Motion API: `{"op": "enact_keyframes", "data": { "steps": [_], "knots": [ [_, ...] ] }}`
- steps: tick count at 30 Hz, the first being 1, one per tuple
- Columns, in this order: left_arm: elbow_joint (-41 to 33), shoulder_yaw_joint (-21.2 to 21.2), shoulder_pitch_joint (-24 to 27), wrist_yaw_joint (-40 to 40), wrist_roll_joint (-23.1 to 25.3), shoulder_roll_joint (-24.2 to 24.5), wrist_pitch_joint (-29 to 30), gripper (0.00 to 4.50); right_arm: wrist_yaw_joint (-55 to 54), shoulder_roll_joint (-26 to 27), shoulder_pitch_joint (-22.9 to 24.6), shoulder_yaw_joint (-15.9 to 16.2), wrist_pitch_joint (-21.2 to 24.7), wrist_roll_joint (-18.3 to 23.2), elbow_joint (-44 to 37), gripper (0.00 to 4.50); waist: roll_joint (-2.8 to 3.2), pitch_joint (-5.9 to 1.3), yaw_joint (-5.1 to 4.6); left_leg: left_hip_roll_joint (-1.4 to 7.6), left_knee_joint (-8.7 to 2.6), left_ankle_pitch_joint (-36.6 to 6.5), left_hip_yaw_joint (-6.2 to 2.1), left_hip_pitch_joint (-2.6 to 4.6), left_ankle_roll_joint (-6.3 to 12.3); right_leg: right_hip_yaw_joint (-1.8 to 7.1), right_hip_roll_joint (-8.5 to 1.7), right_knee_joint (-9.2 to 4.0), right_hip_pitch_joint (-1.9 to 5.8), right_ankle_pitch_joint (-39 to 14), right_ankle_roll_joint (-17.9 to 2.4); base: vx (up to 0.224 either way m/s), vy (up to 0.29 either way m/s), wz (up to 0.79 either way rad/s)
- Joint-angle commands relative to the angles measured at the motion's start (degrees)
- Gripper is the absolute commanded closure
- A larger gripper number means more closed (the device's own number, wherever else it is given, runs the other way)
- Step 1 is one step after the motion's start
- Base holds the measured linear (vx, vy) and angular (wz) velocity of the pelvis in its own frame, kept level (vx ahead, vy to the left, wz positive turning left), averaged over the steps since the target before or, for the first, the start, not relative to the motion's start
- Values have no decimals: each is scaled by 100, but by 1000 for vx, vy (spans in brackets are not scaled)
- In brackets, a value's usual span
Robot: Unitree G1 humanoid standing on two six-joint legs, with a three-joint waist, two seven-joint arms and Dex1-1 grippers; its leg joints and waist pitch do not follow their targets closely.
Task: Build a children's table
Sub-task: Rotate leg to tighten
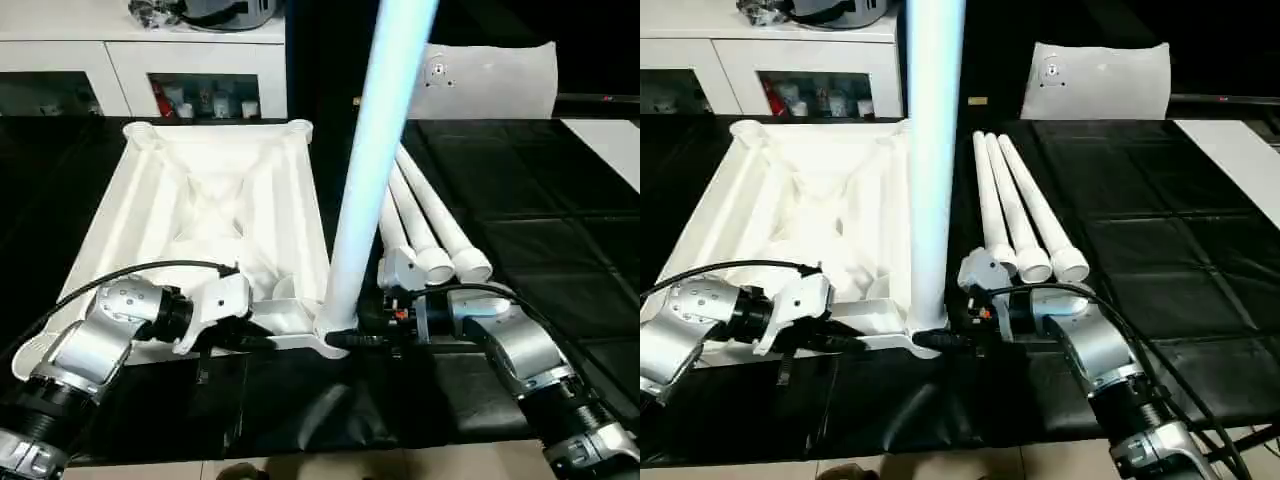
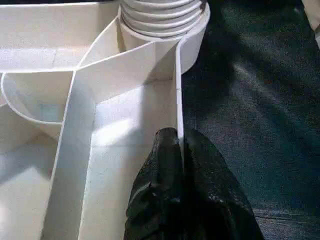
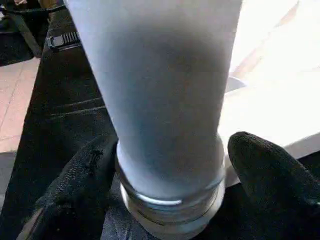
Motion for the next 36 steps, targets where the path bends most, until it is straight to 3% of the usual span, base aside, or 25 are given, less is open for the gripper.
{"op": "enact_keyframes", "data": {
  "steps": [1, 7, 12, 16, 17, 19, 21, 24, 26, 28, 29, 32, 34, 36],
  "knots": [
    [-2, -129, -55, -125, 40, -22, -81, 450, 62, -10, -104, 18, -46, -9, 79, 107, 101, -342, 1, 318, -432, -1842, -127, 131, -117, 215, -410, -434, 187, -1326, -1302, 0, 0, 0],
    [-14, -125, -38, -134, 30, 12, -77, 450, 97, 20, -118, 27, -24, -10, 108, 165, 93, -338, 0, 322, -439, -1852, -127, 133, -127, 216, -409, -439, 181, -1352, -1294, 0, 0, 0],
    [-48, -82, 4, -93, -14, 5, -23, 450, 103, 72, -71, 19, 63, 40, 79, 174, 88, -338, 1, 317, -437, -1856, -126, 130, -122, 217, -413, -443, 184, -1392, -1285, 0, 0, 0],
    [-279, 86, 126, 350, -98, -177, 371, 450, -137, 231, 229, -60, 295, 187, -148, 175, 95, -330, -2, 329, -449, -1922, -128, 139, -147, 223, -417, -446, 173, -1456, -1280, 0, 0, 0],
    [-370, 142, 167, 537, -109, -251, 557, 450, -348, 321, 298, -96, 269, 150, -160, 175, 51, -322, -7, 322, -453, -1976, -128, 138, -138, 217, -410, -467, 170, -1569, -1253, 0, 0, 0],
    [-563, 290, 254, 1036, -104, -463, 886, 450, -1038, 665, 413, -244, 324, 75, -97, 175, 85, -293, -24, 322, -467, -2090, -137, 129, -211, 222, -421, -475, 140, -1829, -1207, 0, 0, 0],
    [-735, 377, 305, 1284, -160, -606, 1152, 450, -1419, 872, 423, -291, 433, 14, -54, 175, 47, -300, -64, 309, -469, -2183, -165, 132, -282, 217, -435, -492, 149, -2231, -1075, 0, 0, 0],
    [-1197, 510, 394, 1950, -157, -994, 1817, 450, -2379, 1513, 346, -445, 711, -85, 152, 176, 48, -271, -150, 296, -478, -2255, -179, 110, -315, 213, -432, -533, 120, -2529, -977, 0, 0, 0],
    [-1645, 573, 426, 2663, -5, -1505, 2551, 450, -3147, 2116, 260, -508, 779, -180, 405, 176, 31, -272, -228, 287, -466, -2240, -206, 89, -336, 207, -453, -564, 112, -2917, -809, 0, 0, 0],
    [-1754, 595, 412, 2918, 73, -1702, 2751, 450, -3356, 2280, 229, -504, 824, -213, 464, 176, 18, -262, -243, 285, -467, -2253, -203, 92, -336, 201, -445, -587, 99, -2991, -778, 0, 0, 0],
    [-1860, 623, 377, 3258, 148, -1951, 2966, 450, -3640, 2488, 182, -515, 874, -266, 535, 176, 18, -271, -250, 274, -445, -2303, -196, 131, -295, 207, -427, -623, 66, -3060, -705, 0, 0, 0],
    [-1969, 494, 305, 3783, 378, -2346, 3203, 450, -4317, 2865, 48, -663, 852, -392, 697, 176, 35, -285, -270, 272, -466, -2358, -194, 131, -279, 195, -385, -613, 63, -2635, -727, 0, 0, 0],
    [-1977, 471, 293, 3840, 402, -2388, 3233, 450, -4338, 2903, 42, -697, 804, -369, 697, 120, 42, -302, -260, 278, -470, -2285, -183, 122, -244, 207, -379, -594, 80, -2316, -751, 0, 0, 0],
    [-2010, 399, 281, 3909, 481, -2368, 3302, 450, -4393, 2845, 111, -713, 610, -531, 584, 96, 51, -318, -254, 283, -473, -2130, -169, 100, -217, 215, -370, -559, 105, -1906, -811, 0, 0, 0]
  ]
}}
